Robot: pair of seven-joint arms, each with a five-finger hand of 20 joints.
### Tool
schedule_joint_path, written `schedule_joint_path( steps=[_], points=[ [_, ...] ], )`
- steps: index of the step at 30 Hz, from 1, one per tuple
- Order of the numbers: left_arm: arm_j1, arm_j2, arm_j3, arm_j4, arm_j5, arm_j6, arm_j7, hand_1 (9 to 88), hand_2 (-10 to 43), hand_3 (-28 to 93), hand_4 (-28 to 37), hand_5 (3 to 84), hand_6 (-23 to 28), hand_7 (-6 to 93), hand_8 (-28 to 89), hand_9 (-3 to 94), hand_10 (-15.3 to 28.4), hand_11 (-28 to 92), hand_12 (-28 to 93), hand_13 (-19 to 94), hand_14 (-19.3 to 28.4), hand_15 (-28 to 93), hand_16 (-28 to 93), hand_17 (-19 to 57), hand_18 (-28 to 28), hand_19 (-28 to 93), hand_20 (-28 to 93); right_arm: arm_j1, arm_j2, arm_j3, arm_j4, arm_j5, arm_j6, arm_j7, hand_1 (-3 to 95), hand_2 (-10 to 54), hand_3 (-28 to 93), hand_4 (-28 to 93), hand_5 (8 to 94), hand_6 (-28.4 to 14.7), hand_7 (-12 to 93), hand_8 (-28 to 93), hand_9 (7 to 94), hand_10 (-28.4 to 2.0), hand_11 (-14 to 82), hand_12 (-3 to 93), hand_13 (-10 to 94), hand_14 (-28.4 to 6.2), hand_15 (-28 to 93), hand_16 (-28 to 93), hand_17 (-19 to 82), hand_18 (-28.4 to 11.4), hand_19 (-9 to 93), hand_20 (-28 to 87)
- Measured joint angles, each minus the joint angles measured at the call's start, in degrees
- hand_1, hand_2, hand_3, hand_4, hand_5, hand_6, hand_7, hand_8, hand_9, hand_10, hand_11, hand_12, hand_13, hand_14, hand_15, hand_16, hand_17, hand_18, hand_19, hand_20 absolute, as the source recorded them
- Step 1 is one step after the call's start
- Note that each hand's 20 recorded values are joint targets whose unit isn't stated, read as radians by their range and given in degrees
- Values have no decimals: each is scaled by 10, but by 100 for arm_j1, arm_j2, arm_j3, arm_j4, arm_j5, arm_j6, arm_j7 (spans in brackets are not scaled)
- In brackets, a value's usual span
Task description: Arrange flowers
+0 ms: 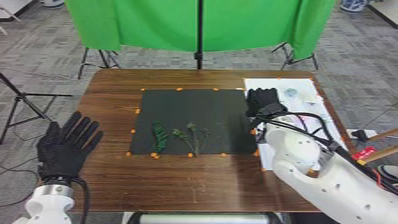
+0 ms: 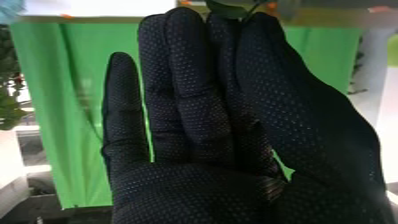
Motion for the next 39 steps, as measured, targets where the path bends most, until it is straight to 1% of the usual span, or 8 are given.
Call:
schedule_joint_path(
  steps=[8, 15, 17, 20, 23, 25, 35, 39],
  points=[
    [39, 36, -77, -21, 0, 30, 5, 240, 132, 738, -283, 428, 74, 122, -89, 358, 146, 227, 101, 271, 140, 309, -55, -36, 130, 266, 121, -100, -137, -103, -298, -123, -36, 98, 618, -95, 768, -229, 860, 10, 350, 160, 917, -78, 96, 417, 662, -57, 321, 455, 180, -204, 461, 101],
    [45, 57, -94, -23, -11, 60, -3, 240, 133, 738, -283, 428, 74, 122, -89, 357, 146, 225, 101, 271, 140, 312, -55, -36, 130, 266, 121, -266, -411, -341, -315, -190, -572, 336, 621, -95, 763, -222, 863, 8, 338, 177, 917, -77, 99, 418, 658, -67, 340, 444, 171, -210, 481, 108],
    [41, 63, -91, -19, -11, 61, -8, 240, 133, 738, -283, 428, 74, 123, -89, 358, 146, 225, 102, 271, 140, 312, -55, -36, 130, 266, 121, -365, -529, -356, -307, -190, -650, 481, 621, -95, 763, -219, 865, 7, 334, 179, 919, -77, 100, 415, 657, -71, 350, 439, 169, -214, 492, 111],
    [34, 67, -87, -15, -11, 61, -20, 240, 133, 739, -283, 429, 74, 124, -89, 358, 146, 225, 102, 271, 139, 312, -55, -36, 130, 266, 121, -457, -688, -478, -253, -245, -566, 728, 623, -95, 758, -217, 865, 5, 331, 185, 918, -78, 103, 416, 654, -74, 362, 432, 167, -216, 499, 112],
    [17, 67, -68, -7, -9, 60, -47, 240, 133, 738, -283, 429, 74, 125, -89, 358, 146, 226, 102, 271, 139, 311, -56, -35, 130, 265, 120, -467, -819, -676, -117, -409, -165, 823, 625, -95, 757, -219, 863, 3, 328, 191, 918, -78, 103, 417, 653, -76, 369, 427, 165, -218, 502, 111],
    [-2, 67, -48, 5, -7, 58, -69, 241, 133, 737, -283, 429, 74, 124, -90, 359, 146, 225, 101, 271, 139, 311, -55, -35, 130, 264, 121, -467, -931, -721, -18, -452, 4, 863, 625, -95, 757, -219, 863, 2, 325, 194, 918, -78, 104, 417, 651, -78, 375, 425, 160, -222, 510, 113],
    [-32, 67, -46, 20, -7, 55, -95, 240, 134, 737, -283, 428, 74, 124, -89, 358, 146, 225, 101, 271, 139, 311, -55, -35, 130, 265, 121, -371, -1379, -782, 166, -533, -79, 1017, 631, -95, 748, -223, 853, 1, 323, 210, 911, -83, 107, 421, 641, -86, 396, 414, 144, -230, 525, 113],
    [-29, 67, -53, 20, -20, 55, -96, 240, 134, 738, -283, 428, 74, 124, -89, 358, 146, 225, 101, 271, 140, 311, -55, -35, 130, 265, 121, -364, -1406, -776, 160, -499, -215, 1101, 624, -95, 742, -224, 826, -3, 340, 209, 889, -99, 116, 425, 618, -100, 428, 391, 123, -238, 529, 117]
  ],
)
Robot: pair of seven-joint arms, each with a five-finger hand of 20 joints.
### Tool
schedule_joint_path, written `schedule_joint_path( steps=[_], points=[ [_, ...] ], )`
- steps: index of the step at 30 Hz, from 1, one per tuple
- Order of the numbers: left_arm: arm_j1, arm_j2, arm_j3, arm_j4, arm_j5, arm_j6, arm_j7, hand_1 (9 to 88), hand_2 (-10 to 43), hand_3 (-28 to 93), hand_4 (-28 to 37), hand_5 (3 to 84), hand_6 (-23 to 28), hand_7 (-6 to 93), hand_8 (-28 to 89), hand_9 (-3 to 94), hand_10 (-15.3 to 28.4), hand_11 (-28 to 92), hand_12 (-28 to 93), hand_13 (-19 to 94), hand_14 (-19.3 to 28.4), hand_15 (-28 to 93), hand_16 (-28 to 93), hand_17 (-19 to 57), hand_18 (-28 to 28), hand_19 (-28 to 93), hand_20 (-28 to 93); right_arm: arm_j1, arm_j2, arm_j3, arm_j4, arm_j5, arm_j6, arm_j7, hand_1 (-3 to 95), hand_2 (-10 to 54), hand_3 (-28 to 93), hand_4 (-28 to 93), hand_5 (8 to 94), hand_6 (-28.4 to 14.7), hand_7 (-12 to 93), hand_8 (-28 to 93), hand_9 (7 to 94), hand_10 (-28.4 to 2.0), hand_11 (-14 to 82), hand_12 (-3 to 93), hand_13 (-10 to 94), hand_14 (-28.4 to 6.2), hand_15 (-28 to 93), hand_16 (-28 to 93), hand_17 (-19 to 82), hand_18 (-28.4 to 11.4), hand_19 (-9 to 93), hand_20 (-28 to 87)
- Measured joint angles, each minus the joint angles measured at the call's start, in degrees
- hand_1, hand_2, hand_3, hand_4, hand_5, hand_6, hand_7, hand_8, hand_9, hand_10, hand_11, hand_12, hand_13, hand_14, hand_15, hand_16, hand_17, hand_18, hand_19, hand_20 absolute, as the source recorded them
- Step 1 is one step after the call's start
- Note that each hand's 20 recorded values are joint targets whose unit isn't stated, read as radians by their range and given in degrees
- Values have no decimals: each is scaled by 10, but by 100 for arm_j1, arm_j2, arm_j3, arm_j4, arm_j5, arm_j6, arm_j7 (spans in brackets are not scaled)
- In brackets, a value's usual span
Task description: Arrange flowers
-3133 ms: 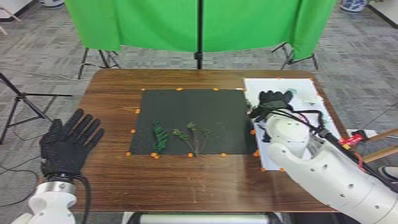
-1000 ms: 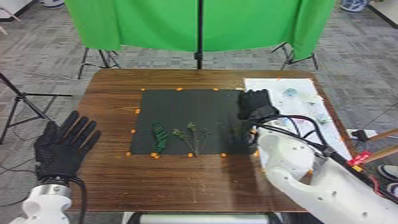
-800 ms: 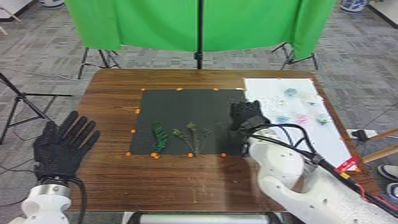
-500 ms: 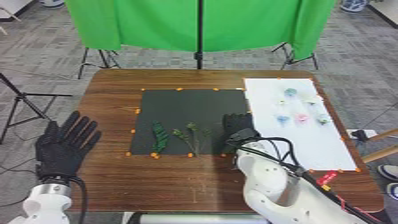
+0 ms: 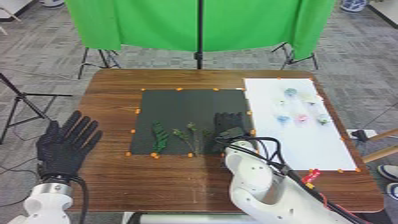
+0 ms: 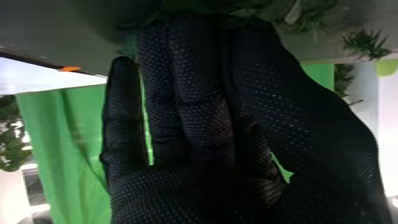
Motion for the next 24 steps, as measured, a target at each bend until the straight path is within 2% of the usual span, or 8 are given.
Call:
schedule_joint_path(
  steps=[4, 9, 14, 18, 24],
  points=[
    [8, 0, -26, 0, -32, 0, 0, 240, 134, 738, -283, 428, 73, 125, -89, 358, 146, 225, 102, 272, 139, 312, -55, -35, 130, 265, 121, -20, 0, 49, -51, 63, -159, 118, 608, -95, 737, -230, 813, -11, 341, 206, 874, -106, 121, 423, 605, -108, 443, 376, 113, -244, 532, 120],
    [45, 0, -87, -7, -47, -2, 9, 240, 135, 737, -283, 429, 74, 125, -89, 359, 146, 225, 102, 272, 139, 312, -56, -35, 130, 266, 121, -57, 1, 126, -134, 220, -220, 230, 593, -95, 735, -251, 779, -19, 329, 183, 848, -118, 122, 409, 586, -136, 465, 327, 90, -251, 532, 113],
    [51, 0, -92, -7, -55, -1, 10, 239, 135, 737, -283, 429, 74, 127, -89, 359, 146, 225, 102, 272, 139, 312, -56, -35, 130, 266, 121, -109, -1, 191, -264, 445, -273, 283, 557, -95, 741, -253, 750, -30, 314, 167, 822, -135, 129, 397, 571, -181, 497, 248, 70, -262, 530, 102],
    [50, -2, -85, -6, -56, -1, 10, 239, 134, 738, -283, 429, 74, 126, -90, 359, 146, 226, 102, 272, 139, 312, -56, -35, 130, 267, 121, -127, -6, 203, -374, 526, -429, 326, 528, -95, 727, -256, 739, -44, 274, 150, 784, -161, 209, 332, 555, -195, 521, 197, 61, -271, 533, 91],
    [52, -2, -83, -6, -55, 0, 13, 239, 134, 738, -283, 430, 74, 126, -90, 358, 146, 227, 102, 272, 139, 312, -56, -36, 130, 267, 121, -133, -19, 199, -421, 529, -454, 361, 479, -95, 742, -247, 733, -53, 235, 108, 764, -180, 264, 269, 544, -205, 533, 188, 54, -282, 534, 84]
  ],
)
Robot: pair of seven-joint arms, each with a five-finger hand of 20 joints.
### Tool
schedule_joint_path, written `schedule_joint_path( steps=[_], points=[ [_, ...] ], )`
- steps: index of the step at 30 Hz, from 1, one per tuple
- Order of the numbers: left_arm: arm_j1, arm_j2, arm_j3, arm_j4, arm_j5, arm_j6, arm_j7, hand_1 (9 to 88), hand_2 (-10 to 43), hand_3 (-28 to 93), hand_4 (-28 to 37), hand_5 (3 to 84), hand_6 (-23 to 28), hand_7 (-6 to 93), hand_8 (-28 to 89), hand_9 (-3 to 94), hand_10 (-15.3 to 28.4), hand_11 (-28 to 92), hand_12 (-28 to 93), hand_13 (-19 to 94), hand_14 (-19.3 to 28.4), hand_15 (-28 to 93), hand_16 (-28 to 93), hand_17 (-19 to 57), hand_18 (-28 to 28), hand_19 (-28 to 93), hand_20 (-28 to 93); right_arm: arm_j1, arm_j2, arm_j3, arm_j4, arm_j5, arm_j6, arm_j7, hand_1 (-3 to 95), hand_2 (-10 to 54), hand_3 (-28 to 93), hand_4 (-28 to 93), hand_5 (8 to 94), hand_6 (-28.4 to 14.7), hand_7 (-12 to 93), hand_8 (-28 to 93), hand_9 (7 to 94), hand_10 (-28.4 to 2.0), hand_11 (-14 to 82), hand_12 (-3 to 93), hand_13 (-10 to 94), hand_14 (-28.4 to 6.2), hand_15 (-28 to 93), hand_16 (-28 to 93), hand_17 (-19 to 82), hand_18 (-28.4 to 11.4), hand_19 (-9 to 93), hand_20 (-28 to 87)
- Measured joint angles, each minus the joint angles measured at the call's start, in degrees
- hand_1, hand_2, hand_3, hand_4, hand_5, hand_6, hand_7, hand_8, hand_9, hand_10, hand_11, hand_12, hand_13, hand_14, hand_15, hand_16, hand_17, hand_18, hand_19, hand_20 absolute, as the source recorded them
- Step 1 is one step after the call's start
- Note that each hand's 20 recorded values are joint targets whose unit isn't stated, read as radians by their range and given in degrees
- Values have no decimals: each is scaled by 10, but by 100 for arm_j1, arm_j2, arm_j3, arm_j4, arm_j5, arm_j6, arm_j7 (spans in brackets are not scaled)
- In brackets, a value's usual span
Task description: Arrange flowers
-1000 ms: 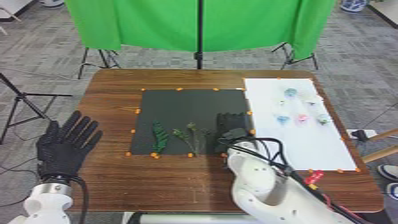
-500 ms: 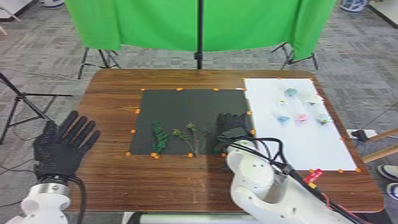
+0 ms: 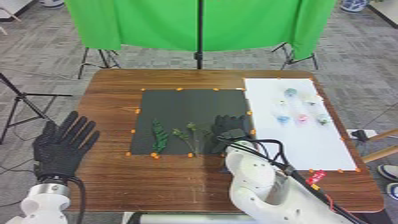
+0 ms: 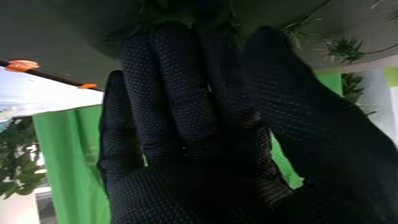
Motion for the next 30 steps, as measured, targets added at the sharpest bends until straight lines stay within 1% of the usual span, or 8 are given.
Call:
schedule_joint_path(
  steps=[3, 6, 16, 23, 25, 27, 30],
  points=[
    [0, 0, 6, 0, 2, 0, 0, 239, 134, 739, -283, 429, 74, 126, -89, 359, 146, 226, 102, 272, 139, 311, -56, -36, 130, 267, 121, 0, -8, 1, 0, -3, 42, 4, 465, -95, 748, -242, 726, -55, 223, 80, 755, -187, 282, 238, 536, -210, 538, 184, 53, -283, 537, 81],
    [0, 0, 20, 1, 2, 0, -1, 239, 134, 739, -283, 429, 74, 126, -89, 359, 146, 226, 102, 272, 139, 310, -56, -36, 130, 267, 121, -1, -9, 0, 0, -36, 120, 4, 458, -95, 752, -241, 723, -55, 221, 63, 750, -192, 280, 230, 530, -213, 539, 180, 51, -283, 535, 78],
    [-1, -4, 43, 2, 4, 0, -4, 239, 134, 739, -283, 429, 74, 127, -90, 359, 146, 227, 102, 272, 139, 311, -55, -36, 130, 267, 121, -25, -9, 52, -67, -81, 286, 26, 437, -95, 756, -229, 721, -57, 216, 5, 743, -199, 276, 224, 523, -219, 540, 172, 51, -284, 532, 71],
    [3, -11, 43, 2, 7, -3, -3, 238, 133, 739, -283, 427, 73, 126, -90, 358, 146, 226, 102, 271, 139, 309, -55, -35, 130, 265, 120, -70, -5, 261, -216, -103, 460, 65, 433, -95, 750, -225, 721, -57, 217, -6, 743, -203, 272, 223, 519, -224, 543, 170, 51, -284, 532, 72],
    [3, -12, 43, 2, 13, -11, -3, 238, 133, 739, -283, 426, 73, 125, -90, 357, 146, 224, 102, 271, 139, 309, -55, -35, 130, 265, 120, -80, -5, 369, -265, -91, 478, 89, 421, -95, 753, -219, 708, -63, 208, -73, 716, -212, 267, 224, 513, -227, 545, 168, 53, -284, 536, 74],
    [3, -14, 43, 2, 27, -26, -3, 238, 133, 738, -283, 426, 73, 124, -89, 357, 146, 223, 102, 271, 139, 308, -54, -35, 130, 265, 119, -104, 2, 513, -354, -82, 523, 128, 408, -95, 754, -215, 694, -70, 207, -83, 706, -217, 269, 226, 512, -229, 548, 167, 69, -284, 543, 78],
    [-4, -16, 44, 2, 58, -50, -4, 237, 132, 739, -283, 427, 73, 123, -89, 357, 145, 221, 101, 274, 137, 301, -58, -29, 123, 256, 115, -177, 61, 746, -556, -82, 677, 178, 401, -95, 755, -214, 639, -81, 203, -84, 669, -227, 274, 227, 508, -233, 552, 164, 89, -284, 557, 82]
  ],
)
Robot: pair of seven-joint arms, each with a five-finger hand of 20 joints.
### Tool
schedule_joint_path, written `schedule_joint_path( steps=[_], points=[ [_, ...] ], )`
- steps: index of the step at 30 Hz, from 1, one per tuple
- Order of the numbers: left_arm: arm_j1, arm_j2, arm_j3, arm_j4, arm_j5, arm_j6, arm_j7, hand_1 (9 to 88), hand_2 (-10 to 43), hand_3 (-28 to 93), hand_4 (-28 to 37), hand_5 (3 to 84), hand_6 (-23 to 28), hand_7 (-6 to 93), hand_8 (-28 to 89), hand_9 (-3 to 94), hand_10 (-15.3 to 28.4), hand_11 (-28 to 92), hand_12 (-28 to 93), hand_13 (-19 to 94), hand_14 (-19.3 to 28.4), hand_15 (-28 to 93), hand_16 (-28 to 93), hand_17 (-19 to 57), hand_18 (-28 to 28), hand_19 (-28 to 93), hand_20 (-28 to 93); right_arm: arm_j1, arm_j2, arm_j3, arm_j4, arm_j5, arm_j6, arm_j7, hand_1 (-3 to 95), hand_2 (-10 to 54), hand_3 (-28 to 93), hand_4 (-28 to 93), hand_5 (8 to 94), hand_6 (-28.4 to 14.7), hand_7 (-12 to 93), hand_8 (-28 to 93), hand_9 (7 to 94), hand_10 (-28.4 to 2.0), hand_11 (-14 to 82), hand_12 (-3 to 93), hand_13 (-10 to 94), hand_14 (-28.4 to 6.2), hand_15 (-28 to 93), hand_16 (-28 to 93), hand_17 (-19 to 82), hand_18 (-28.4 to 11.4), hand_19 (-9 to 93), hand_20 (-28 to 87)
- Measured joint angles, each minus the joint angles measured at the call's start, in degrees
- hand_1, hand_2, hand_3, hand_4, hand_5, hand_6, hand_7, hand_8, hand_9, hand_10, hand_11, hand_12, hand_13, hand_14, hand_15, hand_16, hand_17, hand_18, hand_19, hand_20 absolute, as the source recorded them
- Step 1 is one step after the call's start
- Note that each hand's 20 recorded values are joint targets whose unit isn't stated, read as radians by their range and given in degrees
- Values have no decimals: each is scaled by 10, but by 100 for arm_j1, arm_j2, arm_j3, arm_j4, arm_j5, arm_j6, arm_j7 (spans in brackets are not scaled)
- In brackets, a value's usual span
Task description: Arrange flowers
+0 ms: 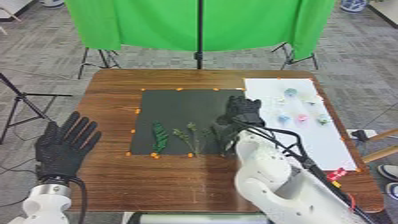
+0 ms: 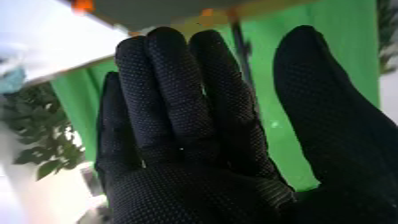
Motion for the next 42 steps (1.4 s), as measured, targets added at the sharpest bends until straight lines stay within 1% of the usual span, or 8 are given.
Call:
schedule_joint_path(
  steps=[4, 10, 13, 17, 20, 29, 36, 42],
  points=[
    [-64, -1, 43, 15, 60, -36, 0, 239, 132, 738, -283, 427, 73, 121, -89, 360, 144, 220, 101, 278, 129, 290, -63, -22, 116, 243, 113, -281, 183, 542, -405, 46, 318, 27, 401, -95, 783, -230, 563, -86, 203, -93, 580, -230, 229, 200, 468, -223, 548, 157, 97, -278, 569, 90],
    [-159, -1, 69, 25, 145, -94, 6, 238, 131, 738, -283, 426, 72, 120, -88, 361, 144, 219, 101, 279, 127, 287, -60, -29, 122, 250, 121, -1010, 741, 1980, -627, 580, 579, -696, 445, -95, 823, -267, 523, -59, 222, -116, 510, -193, 161, 176, 423, -192, 502, 144, 110, -233, 559, 126],
    [-160, -1, 58, 20, 162, -106, 15, 238, 131, 738, -283, 426, 72, 121, -88, 361, 143, 219, 102, 278, 128, 287, -59, -30, 124, 253, 121, -1319, 1112, 2596, -589, 662, 282, -1199, 461, -95, 830, -279, 502, -42, 222, -123, 477, -172, 127, 170, 408, -180, 472, 149, 110, -221, 541, 149],
    [-154, 0, 40, 17, 167, -108, 34, 238, 130, 739, -283, 426, 72, 120, -88, 360, 144, 217, 102, 278, 128, 286, -58, -30, 125, 254, 121, -1495, 1426, 3117, -480, 681, -696, -1532, 478, -95, 838, -281, 493, -30, 224, -129, 474, -154, 118, 165, 403, -165, 437, 152, 113, -214, 521, 158],
    [-155, 0, 39, 17, 167, -108, 58, 239, 130, 738, -283, 428, 71, 119, -89, 368, 139, 212, 99, 286, 120, 263, -67, -23, 120, 242, 115, -1474, 1527, 3149, -323, 622, -1133, -1753, 489, -95, 836, -282, 488, -23, 233, -133, 475, -144, 117, 163, 401, -156, 418, 157, 118, -207, 512, 164],
    [-219, 2, 68, 20, 207, -125, 119, 239, 130, 737, -283, 431, 70, 117, -89, 373, 134, 210, 95, 288, 111, 249, -64, -22, 117, 238, 118, -1180, 1533, 2718, 151, 400, -1294, -2238, 499, -95, 832, -283, 487, -15, 226, -140, 491, -127, 111, 157, 392, -147, 392, 172, 123, -202, 511, 181],
    [-236, 0, 75, 16, 208, -125, 126, 238, 130, 737, -283, 429, 70, 118, -89, 372, 135, 211, 97, 288, 118, 259, -59, -26, 122, 246, 121, -893, 1426, 2572, 413, 361, -2170, -2269, 501, -95, 825, -283, 494, -18, 219, -136, 497, -129, 108, 159, 383, -151, 391, 180, 134, -208, 581, 229],
    [-245, -7, 92, 16, 208, -123, 126, 237, 130, 737, -283, 429, 70, 118, -88, 370, 138, 211, 98, 287, 122, 264, -59, -29, 125, 251, 122, -772, 1422, 2311, 662, 296, -2037, -2258, 498, -95, 819, -283, 502, -11, 222, -137, 511, -123, 112, 155, 386, -150, 409, 184, 134, -211, 581, 247]
  ],
)
